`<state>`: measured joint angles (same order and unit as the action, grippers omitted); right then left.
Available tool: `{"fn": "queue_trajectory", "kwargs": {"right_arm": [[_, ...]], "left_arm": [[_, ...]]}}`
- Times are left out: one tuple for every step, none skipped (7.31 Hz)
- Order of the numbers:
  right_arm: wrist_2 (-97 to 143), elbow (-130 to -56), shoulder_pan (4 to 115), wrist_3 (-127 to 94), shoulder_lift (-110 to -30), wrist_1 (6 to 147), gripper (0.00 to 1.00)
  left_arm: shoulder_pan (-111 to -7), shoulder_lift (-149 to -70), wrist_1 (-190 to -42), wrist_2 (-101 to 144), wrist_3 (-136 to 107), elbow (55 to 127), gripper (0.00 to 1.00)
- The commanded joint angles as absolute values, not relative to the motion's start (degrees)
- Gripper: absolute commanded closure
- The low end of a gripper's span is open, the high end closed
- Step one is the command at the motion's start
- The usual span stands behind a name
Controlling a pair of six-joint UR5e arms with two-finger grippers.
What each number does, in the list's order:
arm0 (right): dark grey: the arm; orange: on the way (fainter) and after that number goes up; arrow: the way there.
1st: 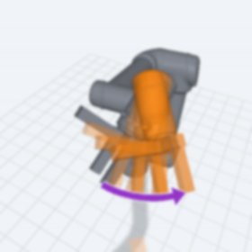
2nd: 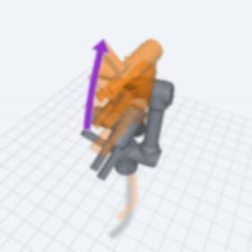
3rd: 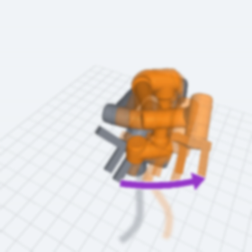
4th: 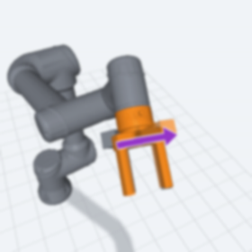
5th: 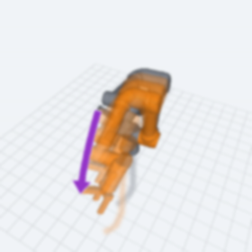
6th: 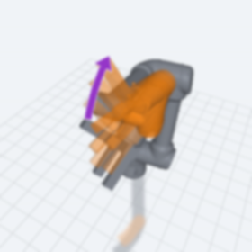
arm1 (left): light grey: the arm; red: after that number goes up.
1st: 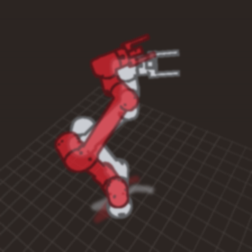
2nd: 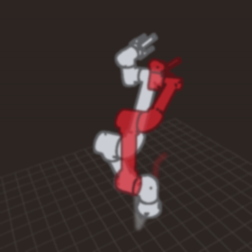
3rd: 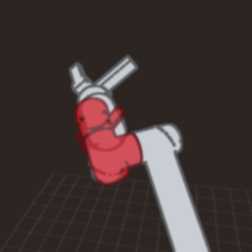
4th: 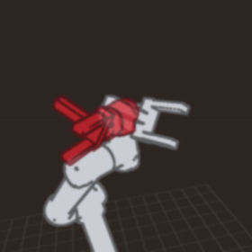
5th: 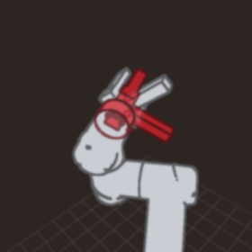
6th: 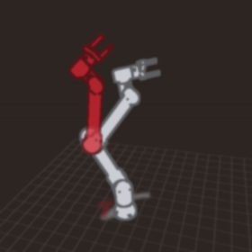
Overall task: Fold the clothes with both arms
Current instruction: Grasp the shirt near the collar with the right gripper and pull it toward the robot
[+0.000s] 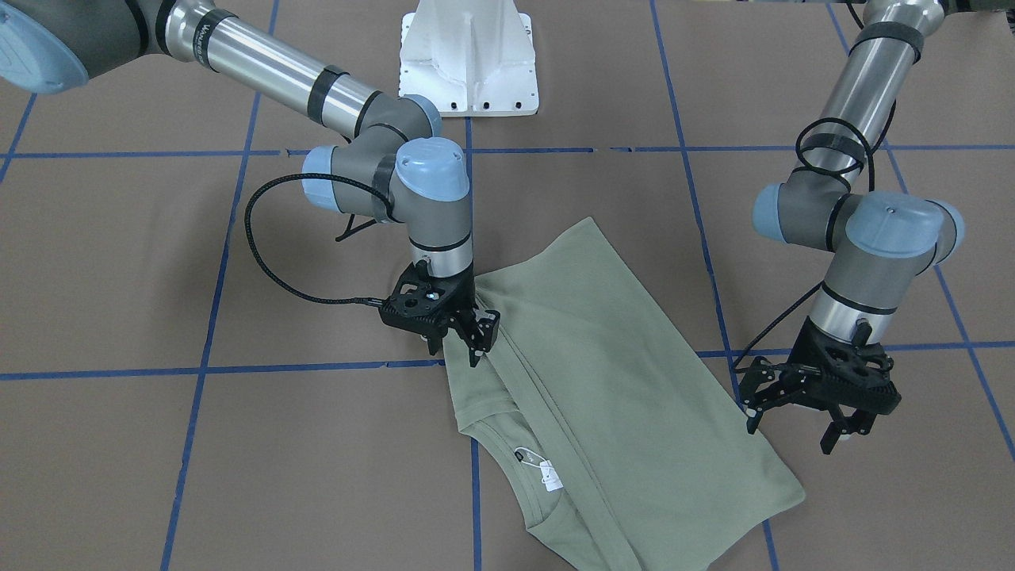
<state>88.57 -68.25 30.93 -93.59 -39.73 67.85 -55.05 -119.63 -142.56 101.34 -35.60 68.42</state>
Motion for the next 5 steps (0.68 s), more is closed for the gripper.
{"fn": "queue_trajectory", "kwargs": {"right_arm": [[88.5, -68.2, 30.5, -93.5, -40.3, 68.0, 0.35], [88.5, -68.2, 30.5, -93.5, -40.2, 68.0, 0.48], [88.5, -68.3, 30.2, -93.5, -40.2, 67.9, 0.51], [88.5, -68.3, 30.1, -93.5, -40.2, 67.9, 0.55], [88.5, -68.3, 30.1, -93.6, -40.1, 67.9, 0.78]], "left_arm": [[-55.0, -119.6, -142.6, 101.3, -35.6, 68.4, 0.0], [-55.0, -119.4, -142.6, 101.3, -35.6, 68.4, 0.0], [-54.9, -119.3, -142.6, 101.3, -35.5, 68.5, 0.0], [-54.9, -119.3, -142.6, 101.3, -35.5, 68.4, 0.0], [-54.9, -119.3, -142.6, 101.3, -35.5, 68.4, 0.0]]}}
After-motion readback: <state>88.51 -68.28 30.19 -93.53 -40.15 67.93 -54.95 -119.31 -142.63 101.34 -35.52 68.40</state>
